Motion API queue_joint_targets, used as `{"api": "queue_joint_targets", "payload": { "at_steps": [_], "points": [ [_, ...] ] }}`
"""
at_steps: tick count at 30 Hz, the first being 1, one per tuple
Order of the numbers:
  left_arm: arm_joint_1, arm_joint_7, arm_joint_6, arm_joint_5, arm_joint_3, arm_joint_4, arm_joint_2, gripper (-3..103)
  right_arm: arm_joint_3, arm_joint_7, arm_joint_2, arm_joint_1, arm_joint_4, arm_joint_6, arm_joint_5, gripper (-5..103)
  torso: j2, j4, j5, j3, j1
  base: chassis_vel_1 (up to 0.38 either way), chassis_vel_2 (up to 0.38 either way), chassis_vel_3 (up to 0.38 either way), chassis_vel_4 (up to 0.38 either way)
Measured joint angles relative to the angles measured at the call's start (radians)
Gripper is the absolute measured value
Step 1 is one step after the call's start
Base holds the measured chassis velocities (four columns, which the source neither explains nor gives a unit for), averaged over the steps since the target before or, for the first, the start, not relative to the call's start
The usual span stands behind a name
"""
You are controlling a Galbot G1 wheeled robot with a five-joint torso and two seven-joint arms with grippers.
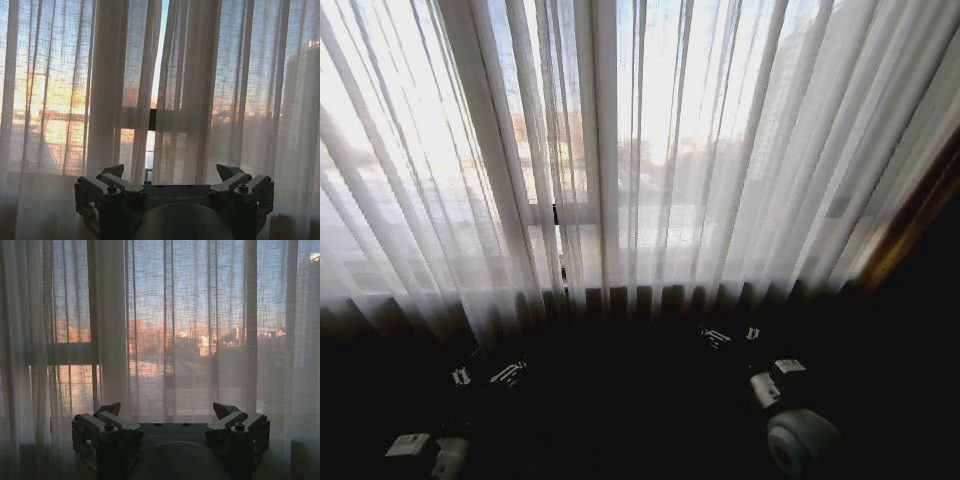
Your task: Open the curtains by pulling them apart, changing their state from closed to fully open.
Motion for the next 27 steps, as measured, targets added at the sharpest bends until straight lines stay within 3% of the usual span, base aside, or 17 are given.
{"api": "queue_joint_targets", "payload": {
  "at_steps": [27],
  "points": [
    [0.026,0.033,-0.061,0.032,0.008,0.0,-0.044,100,0.004,-0.026,0.008,-0.039,0.003,0.038,-0.001,100,0.0,0.0,0.0,0.0,0.0,0.0,0.0,0.0,0.0]
  ]
}}
